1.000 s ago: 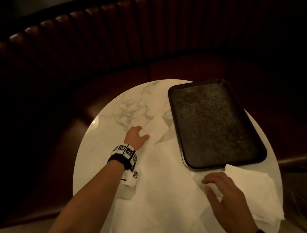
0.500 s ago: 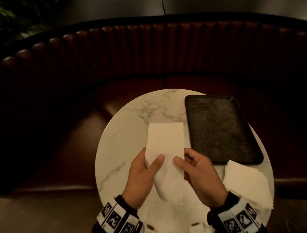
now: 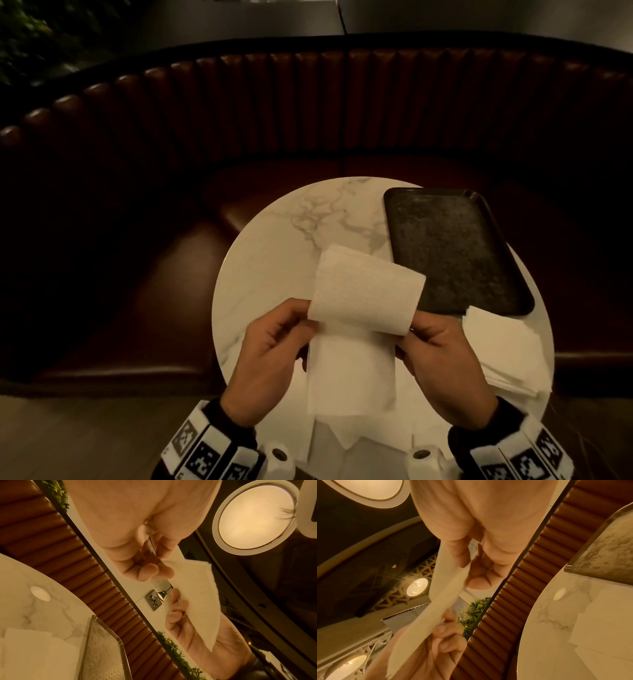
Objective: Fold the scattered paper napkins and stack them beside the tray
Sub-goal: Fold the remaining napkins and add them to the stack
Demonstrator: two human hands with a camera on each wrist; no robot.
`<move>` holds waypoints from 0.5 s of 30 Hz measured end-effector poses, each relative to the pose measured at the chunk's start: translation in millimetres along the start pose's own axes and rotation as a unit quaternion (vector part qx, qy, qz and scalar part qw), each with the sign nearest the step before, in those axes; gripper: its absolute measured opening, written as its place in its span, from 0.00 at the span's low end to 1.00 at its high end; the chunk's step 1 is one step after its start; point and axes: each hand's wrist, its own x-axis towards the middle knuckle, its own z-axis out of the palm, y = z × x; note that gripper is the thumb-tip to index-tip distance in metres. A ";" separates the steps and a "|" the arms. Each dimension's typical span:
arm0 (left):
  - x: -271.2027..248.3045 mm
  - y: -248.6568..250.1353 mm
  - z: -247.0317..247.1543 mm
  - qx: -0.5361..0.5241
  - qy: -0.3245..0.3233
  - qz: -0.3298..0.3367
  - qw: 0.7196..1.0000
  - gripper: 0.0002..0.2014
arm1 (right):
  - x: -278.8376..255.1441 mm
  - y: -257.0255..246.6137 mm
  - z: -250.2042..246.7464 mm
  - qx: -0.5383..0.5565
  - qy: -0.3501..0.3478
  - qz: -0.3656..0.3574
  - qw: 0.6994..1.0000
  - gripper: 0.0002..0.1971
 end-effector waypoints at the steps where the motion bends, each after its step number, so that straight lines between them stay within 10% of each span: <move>1: -1.3 0.7 0.4 0.002 0.000 0.004 1.000 0.11 | -2.4 0.0 0.2 0.015 -0.002 0.002 1.000 0.27; 4: -3.1 2.4 0.8 -0.009 0.019 -0.006 1.000 0.15 | -9.0 -4.0 -0.5 0.057 -0.014 0.014 0.998 0.10; 9: 0.9 11.8 8.5 -0.046 -0.010 -0.128 0.991 0.25 | -11.2 -4.1 -7.0 0.027 -0.007 0.041 0.999 0.24; 15: 1.2 8.5 15.0 0.067 -0.030 -0.100 0.992 0.08 | -8.1 -1.0 -8.8 0.026 -0.014 0.043 0.999 0.22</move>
